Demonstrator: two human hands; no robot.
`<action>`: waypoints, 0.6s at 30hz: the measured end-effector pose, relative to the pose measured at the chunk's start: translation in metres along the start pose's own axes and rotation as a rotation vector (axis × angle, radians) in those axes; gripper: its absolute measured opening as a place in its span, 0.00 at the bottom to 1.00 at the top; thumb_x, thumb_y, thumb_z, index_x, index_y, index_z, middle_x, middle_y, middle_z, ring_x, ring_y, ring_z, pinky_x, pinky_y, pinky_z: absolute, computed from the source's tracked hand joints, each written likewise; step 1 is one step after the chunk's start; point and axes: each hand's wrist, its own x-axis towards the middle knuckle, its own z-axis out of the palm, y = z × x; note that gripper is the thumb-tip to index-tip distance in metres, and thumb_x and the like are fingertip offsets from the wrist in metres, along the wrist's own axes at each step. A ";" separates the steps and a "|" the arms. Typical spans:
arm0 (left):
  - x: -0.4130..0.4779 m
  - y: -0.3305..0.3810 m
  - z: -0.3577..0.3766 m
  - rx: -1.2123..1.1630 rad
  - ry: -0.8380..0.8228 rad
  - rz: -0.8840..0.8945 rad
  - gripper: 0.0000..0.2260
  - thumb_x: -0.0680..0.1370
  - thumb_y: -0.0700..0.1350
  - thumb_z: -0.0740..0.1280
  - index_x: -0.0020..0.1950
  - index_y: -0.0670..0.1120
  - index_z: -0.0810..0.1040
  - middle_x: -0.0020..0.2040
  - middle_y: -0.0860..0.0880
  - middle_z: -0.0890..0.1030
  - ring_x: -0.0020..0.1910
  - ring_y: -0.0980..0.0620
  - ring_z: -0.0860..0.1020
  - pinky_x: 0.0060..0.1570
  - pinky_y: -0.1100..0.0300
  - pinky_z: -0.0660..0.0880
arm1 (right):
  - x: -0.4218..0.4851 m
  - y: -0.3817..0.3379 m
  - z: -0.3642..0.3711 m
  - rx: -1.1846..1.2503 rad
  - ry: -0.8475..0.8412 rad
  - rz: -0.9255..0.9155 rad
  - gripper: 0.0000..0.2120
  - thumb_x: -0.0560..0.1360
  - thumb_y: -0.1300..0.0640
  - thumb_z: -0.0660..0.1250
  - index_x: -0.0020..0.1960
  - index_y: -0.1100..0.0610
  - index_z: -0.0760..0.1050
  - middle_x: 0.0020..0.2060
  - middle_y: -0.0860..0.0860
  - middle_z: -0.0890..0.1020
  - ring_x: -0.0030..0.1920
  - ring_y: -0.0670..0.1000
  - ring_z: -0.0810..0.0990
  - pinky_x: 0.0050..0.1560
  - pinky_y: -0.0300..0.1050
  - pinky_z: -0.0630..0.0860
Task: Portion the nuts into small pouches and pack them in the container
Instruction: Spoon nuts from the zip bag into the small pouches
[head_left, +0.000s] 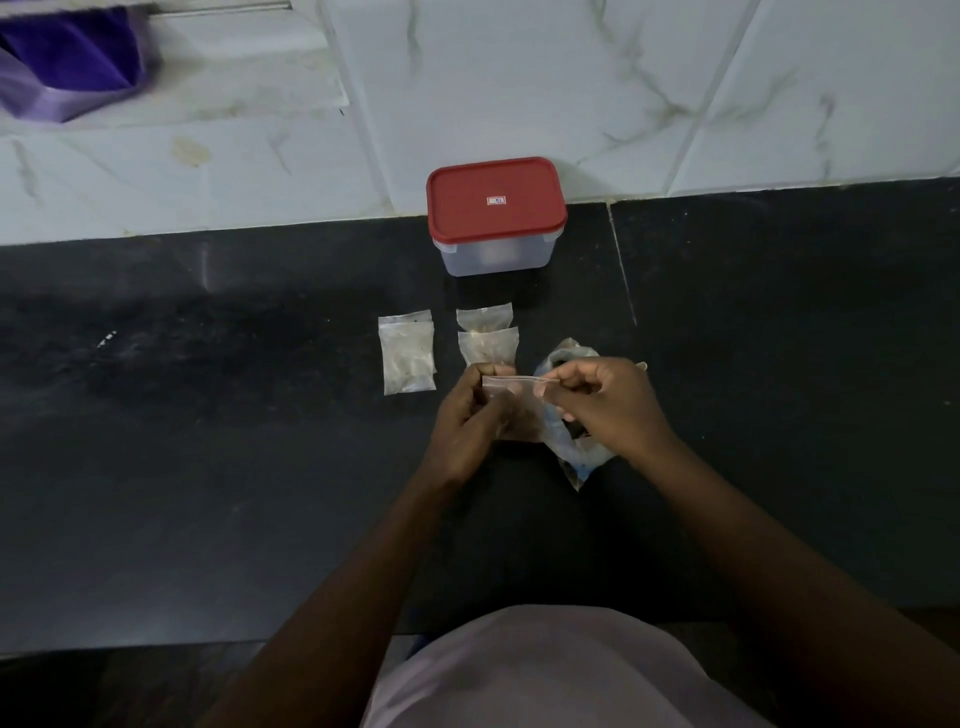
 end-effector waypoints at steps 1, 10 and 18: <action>-0.001 0.000 -0.003 0.000 0.011 0.038 0.08 0.84 0.43 0.65 0.59 0.40 0.78 0.50 0.45 0.84 0.50 0.47 0.84 0.47 0.56 0.81 | 0.002 -0.002 0.000 -0.013 -0.014 -0.003 0.02 0.75 0.56 0.76 0.48 0.52 0.85 0.39 0.45 0.86 0.37 0.37 0.83 0.40 0.30 0.78; -0.002 -0.005 -0.020 0.065 0.084 0.147 0.10 0.83 0.43 0.67 0.49 0.37 0.82 0.44 0.42 0.84 0.45 0.44 0.83 0.45 0.52 0.81 | 0.012 -0.008 0.010 -0.030 -0.100 0.027 0.04 0.76 0.56 0.74 0.50 0.54 0.85 0.41 0.49 0.85 0.38 0.40 0.81 0.40 0.33 0.77; -0.001 -0.006 -0.032 0.012 0.093 0.166 0.09 0.82 0.42 0.68 0.49 0.36 0.83 0.45 0.41 0.84 0.45 0.44 0.84 0.46 0.53 0.81 | 0.008 -0.009 0.019 -0.009 -0.082 -0.057 0.11 0.72 0.52 0.79 0.54 0.50 0.84 0.40 0.50 0.85 0.41 0.46 0.83 0.43 0.35 0.78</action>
